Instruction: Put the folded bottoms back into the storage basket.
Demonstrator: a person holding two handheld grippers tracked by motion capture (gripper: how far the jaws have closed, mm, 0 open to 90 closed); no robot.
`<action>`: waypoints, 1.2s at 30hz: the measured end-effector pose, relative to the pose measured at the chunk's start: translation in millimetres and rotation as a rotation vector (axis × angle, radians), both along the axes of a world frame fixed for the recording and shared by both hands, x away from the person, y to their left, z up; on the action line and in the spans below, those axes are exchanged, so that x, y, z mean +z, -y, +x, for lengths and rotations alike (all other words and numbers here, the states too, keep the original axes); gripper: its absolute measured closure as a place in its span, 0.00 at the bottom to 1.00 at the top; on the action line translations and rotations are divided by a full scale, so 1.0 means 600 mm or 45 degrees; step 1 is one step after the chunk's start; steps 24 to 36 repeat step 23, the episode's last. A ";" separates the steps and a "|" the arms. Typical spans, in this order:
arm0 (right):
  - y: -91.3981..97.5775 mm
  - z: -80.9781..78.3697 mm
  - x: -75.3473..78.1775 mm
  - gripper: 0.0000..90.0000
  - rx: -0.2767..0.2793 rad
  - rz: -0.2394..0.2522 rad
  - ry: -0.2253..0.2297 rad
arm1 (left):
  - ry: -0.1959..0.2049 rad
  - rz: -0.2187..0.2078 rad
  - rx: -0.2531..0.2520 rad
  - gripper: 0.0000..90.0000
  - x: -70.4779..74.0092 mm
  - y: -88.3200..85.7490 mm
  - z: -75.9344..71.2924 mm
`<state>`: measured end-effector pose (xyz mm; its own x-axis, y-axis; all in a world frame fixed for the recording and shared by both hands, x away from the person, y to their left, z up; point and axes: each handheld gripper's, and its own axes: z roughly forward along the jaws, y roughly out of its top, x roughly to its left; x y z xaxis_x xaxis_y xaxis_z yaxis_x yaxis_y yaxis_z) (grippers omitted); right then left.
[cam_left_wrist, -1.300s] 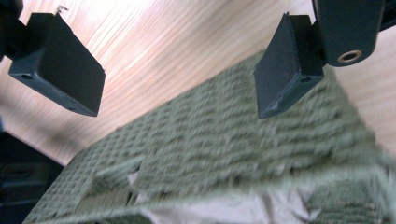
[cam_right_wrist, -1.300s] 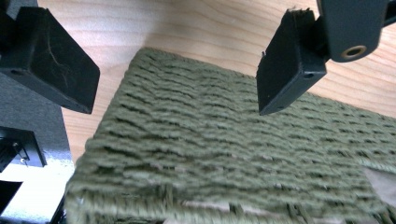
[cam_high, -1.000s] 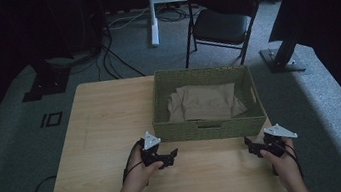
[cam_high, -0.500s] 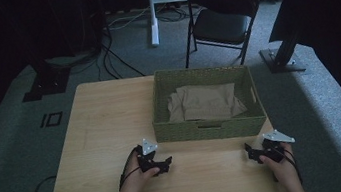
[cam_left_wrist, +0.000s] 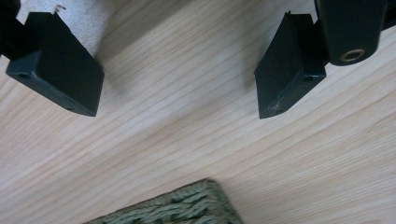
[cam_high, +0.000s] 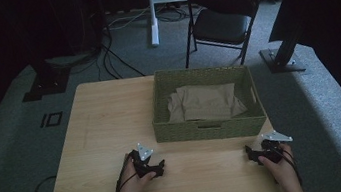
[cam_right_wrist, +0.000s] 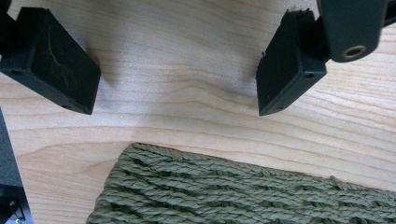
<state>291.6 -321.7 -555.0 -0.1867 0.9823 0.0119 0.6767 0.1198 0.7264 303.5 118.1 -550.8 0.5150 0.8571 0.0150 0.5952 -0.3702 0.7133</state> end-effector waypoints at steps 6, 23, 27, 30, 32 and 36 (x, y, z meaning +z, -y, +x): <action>0.000 0.000 0.000 0.15 -0.003 0.000 0.000 | -0.021 0.010 0.238 0.09 -0.001 -0.008 0.002; -0.002 0.000 0.000 0.13 0.014 0.001 -0.003 | -0.024 0.008 0.283 0.08 -0.001 -0.007 -0.001; -0.002 0.000 0.000 0.13 0.014 0.001 -0.003 | -0.024 0.008 0.283 0.08 -0.001 -0.007 -0.001; -0.002 0.000 0.000 0.13 0.014 0.001 -0.003 | -0.024 0.008 0.283 0.08 -0.001 -0.007 -0.001; -0.002 0.000 0.000 0.13 0.014 0.001 -0.003 | -0.024 0.008 0.283 0.08 -0.001 -0.007 -0.001; -0.002 0.000 0.000 0.13 0.014 0.001 -0.003 | -0.024 0.008 0.283 0.08 -0.001 -0.007 -0.001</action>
